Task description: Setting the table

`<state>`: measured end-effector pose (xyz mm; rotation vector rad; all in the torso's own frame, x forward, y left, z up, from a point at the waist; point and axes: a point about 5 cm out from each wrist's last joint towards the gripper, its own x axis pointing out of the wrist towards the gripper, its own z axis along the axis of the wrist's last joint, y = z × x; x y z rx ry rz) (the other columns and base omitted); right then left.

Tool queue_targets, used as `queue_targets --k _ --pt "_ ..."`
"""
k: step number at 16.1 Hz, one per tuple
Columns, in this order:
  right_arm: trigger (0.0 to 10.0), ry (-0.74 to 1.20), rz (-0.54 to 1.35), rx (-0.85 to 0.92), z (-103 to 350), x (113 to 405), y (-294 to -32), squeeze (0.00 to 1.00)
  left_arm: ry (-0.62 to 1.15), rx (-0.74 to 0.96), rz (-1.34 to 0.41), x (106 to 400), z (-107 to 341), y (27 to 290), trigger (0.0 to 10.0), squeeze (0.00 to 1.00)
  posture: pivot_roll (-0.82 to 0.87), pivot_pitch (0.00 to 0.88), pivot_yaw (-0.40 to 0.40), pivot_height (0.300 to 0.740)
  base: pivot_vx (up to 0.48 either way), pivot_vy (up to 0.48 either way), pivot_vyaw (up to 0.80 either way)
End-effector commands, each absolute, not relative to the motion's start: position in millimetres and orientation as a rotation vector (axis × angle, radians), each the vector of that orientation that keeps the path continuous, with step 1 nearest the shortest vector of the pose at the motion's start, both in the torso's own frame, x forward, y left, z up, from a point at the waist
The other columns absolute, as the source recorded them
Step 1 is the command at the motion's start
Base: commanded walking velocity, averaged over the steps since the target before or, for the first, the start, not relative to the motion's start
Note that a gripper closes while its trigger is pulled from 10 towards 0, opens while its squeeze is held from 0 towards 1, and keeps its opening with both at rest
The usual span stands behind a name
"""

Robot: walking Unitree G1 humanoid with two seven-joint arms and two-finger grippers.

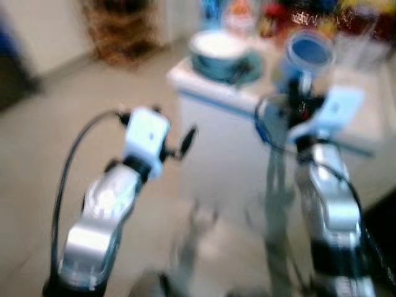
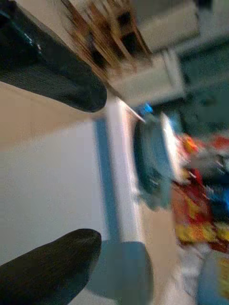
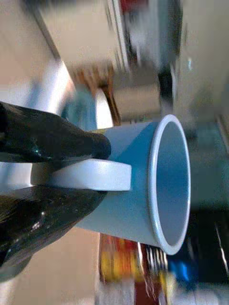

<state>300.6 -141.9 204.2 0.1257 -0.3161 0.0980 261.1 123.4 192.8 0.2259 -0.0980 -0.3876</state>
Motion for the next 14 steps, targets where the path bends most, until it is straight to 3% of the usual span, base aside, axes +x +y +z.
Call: queue_targets --k 1,5,14 --pt "10.0 -0.270 0.127 0.124 201 296 -141 0.00 -0.119 0.237 -0.360 266 198 125 10.0 0.00 0.02 0.054 -0.040 0.740 0.000 -0.480 0.00" --pt "10.0 -0.148 0.130 0.087 180 292 -142 0.00 -0.112 0.260 -0.345 267 196 125 10.0 0.00 0.02 0.049 -0.039 0.740 0.000 -0.480 0.00" --pt "10.0 -0.097 0.121 0.064 173 291 -156 0.00 -0.121 0.276 -0.343 271 196 121 10.0 0.00 0.00 0.052 -0.036 0.740 0.000 -0.480 0.00"
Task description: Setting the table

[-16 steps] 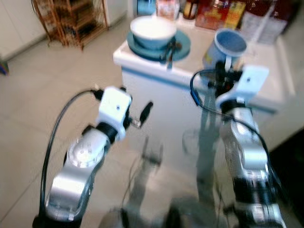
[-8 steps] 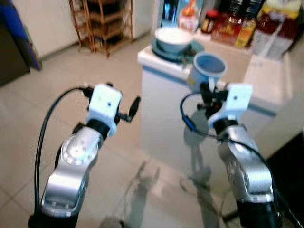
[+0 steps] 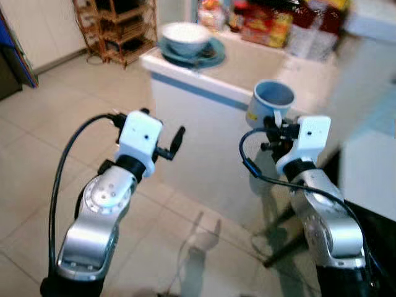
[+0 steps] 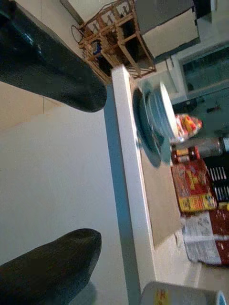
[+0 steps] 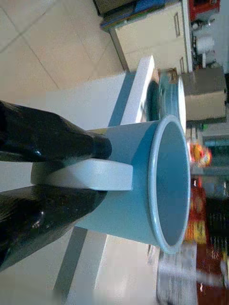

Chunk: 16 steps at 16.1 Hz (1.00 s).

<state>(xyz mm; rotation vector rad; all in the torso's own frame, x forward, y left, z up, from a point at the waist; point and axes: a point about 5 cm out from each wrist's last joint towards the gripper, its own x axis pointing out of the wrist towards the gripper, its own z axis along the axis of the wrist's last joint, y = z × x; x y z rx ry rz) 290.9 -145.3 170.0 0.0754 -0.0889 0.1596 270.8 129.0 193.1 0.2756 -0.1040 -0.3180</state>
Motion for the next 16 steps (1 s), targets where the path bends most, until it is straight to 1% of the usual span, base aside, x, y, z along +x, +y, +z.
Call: queue_targets --k 1,2,3,9,13,15,16 --pt "10.0 -0.093 0.106 0.068 173 293 -157 0.00 -0.124 0.275 -0.338 271 196 121 10.0 0.00 0.00 0.052 -0.036 0.740 0.000 -0.480 0.00" --pt "10.0 -0.080 0.080 0.075 172 294 -159 0.00 -0.126 0.275 -0.335 272 196 122 10.0 0.00 0.00 0.053 -0.037 0.740 0.000 -0.480 0.00" --pt "10.0 -0.066 0.063 0.081 170 296 -161 0.00 -0.127 0.274 -0.334 272 196 121 10.0 0.00 0.01 0.053 -0.037 0.740 0.000 -0.480 -0.51" --pt "10.0 -0.060 0.025 0.069 172 300 -168 0.00 -0.136 0.273 -0.318 275 198 122 10.0 0.00 0.00 0.059 -0.034 0.740 0.000 -0.480 -0.80" --pt "10.0 -0.049 -0.014 0.067 170 302 -173 0.00 -0.140 0.269 -0.312 276 199 122 10.0 0.00 0.00 0.059 -0.034 0.740 0.000 -0.480 0.00" --pt "10.0 -0.048 -0.003 0.065 171 303 -172 0.00 -0.141 0.267 -0.305 277 199 122 10.0 0.00 0.00 0.058 -0.032 0.740 0.000 -0.480 0.00" --pt "10.0 -0.043 0.010 0.055 171 304 -171 0.00 -0.136 0.240 -0.298 278 199 121 10.0 0.00 0.00 0.057 -0.032 0.740 0.000 0.000 0.00"
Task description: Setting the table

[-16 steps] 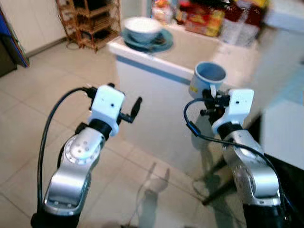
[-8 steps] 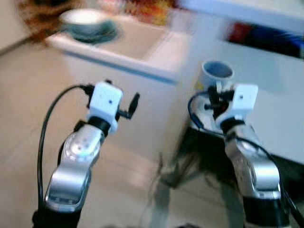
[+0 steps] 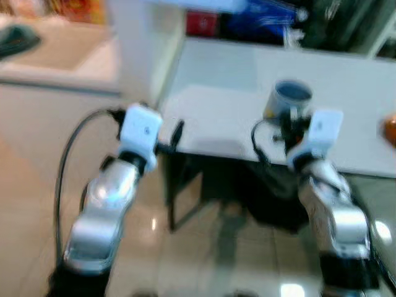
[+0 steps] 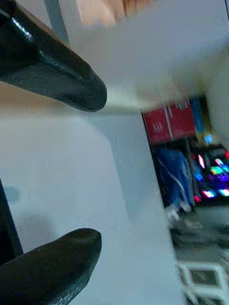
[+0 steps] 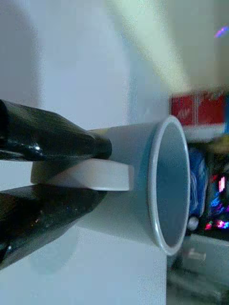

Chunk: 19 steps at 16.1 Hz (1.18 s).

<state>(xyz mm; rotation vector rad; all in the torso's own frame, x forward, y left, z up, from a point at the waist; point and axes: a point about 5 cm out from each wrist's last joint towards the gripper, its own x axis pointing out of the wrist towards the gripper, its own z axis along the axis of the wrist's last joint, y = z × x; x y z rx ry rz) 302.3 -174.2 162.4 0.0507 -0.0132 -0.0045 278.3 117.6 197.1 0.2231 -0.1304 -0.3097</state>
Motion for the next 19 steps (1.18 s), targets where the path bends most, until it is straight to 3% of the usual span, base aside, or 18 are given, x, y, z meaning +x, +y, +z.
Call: queue_targets --k 1,5,15,19 --pt "10.0 -0.033 0.011 0.042 170 305 -170 0.00 -0.136 0.221 -0.279 280 200 122 10.0 0.00 0.00 0.057 -0.033 0.740 0.000 0.000 0.00" --pt "10.0 -0.032 -0.004 0.039 170 307 -173 0.00 -0.137 0.213 -0.287 280 200 124 10.0 0.00 0.00 0.056 -0.033 0.740 0.065 0.000 0.00" --pt "10.0 -0.038 -0.043 0.055 173 309 -181 0.00 -0.140 0.194 -0.299 280 201 123 10.0 0.00 0.00 0.062 -0.029 0.740 0.433 0.000 -0.23" --pt "10.0 -0.030 -0.045 0.067 173 309 -181 0.00 -0.137 0.192 -0.315 280 201 121 10.0 0.00 0.00 0.063 -0.026 0.740 0.436 0.000 -0.80"
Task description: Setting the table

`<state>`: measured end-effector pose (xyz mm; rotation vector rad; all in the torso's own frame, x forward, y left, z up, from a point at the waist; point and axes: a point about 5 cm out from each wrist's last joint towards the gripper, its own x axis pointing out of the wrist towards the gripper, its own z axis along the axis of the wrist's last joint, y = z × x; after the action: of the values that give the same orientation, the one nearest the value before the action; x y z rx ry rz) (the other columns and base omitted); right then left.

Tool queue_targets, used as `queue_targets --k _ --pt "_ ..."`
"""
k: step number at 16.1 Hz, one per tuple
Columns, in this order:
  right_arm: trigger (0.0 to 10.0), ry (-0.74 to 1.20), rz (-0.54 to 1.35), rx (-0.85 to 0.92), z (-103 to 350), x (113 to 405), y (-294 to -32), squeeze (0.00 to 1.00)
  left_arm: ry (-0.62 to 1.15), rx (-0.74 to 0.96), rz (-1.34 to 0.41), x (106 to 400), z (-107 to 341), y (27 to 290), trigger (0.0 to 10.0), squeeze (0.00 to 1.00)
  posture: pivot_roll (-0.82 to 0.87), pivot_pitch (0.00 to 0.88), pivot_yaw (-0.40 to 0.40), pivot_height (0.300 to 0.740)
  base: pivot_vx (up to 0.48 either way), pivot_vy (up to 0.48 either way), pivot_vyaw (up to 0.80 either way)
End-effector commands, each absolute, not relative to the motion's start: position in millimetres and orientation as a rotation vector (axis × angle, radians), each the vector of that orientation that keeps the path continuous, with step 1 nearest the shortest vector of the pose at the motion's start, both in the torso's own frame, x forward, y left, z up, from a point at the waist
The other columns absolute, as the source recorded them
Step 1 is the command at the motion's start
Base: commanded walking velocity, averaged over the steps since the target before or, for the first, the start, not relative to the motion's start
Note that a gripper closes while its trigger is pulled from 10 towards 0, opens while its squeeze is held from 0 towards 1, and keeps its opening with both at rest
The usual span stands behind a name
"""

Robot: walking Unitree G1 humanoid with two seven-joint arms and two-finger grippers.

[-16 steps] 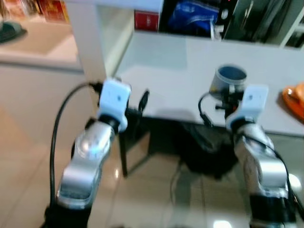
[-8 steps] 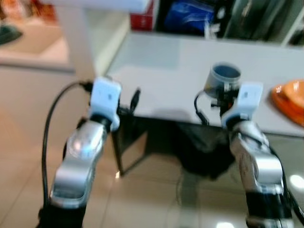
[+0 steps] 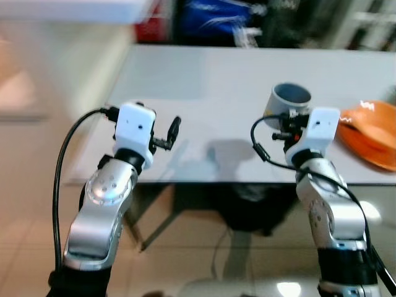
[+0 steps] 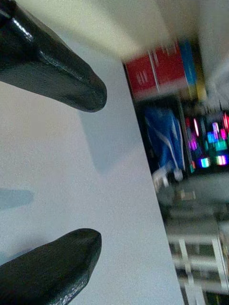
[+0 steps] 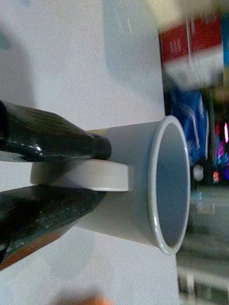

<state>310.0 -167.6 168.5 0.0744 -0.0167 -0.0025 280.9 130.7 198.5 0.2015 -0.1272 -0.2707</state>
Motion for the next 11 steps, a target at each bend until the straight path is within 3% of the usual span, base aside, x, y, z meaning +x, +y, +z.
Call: queue_targets --k 1,3,7,11 --pt "10.0 -0.030 -0.045 0.068 173 309 -181 0.00 -0.136 0.192 -0.317 279 200 121 10.0 0.00 0.00 0.064 -0.025 0.740 0.439 0.000 -0.80" --pt "10.0 -0.030 -0.046 0.066 173 308 -181 0.00 -0.132 0.192 -0.327 278 200 120 10.0 0.00 0.00 0.065 -0.024 0.740 0.437 0.000 -0.80" --pt "10.0 -0.029 0.129 0.062 172 319 -166 0.00 -0.129 0.198 -0.331 278 199 121 10.0 0.00 0.01 0.060 -0.021 0.740 0.415 0.000 0.00" --pt "10.0 -0.026 0.285 0.070 167 332 -150 0.00 -0.110 0.218 -0.390 270 195 120 10.0 0.00 0.02 0.063 -0.033 0.740 0.000 0.000 0.00"
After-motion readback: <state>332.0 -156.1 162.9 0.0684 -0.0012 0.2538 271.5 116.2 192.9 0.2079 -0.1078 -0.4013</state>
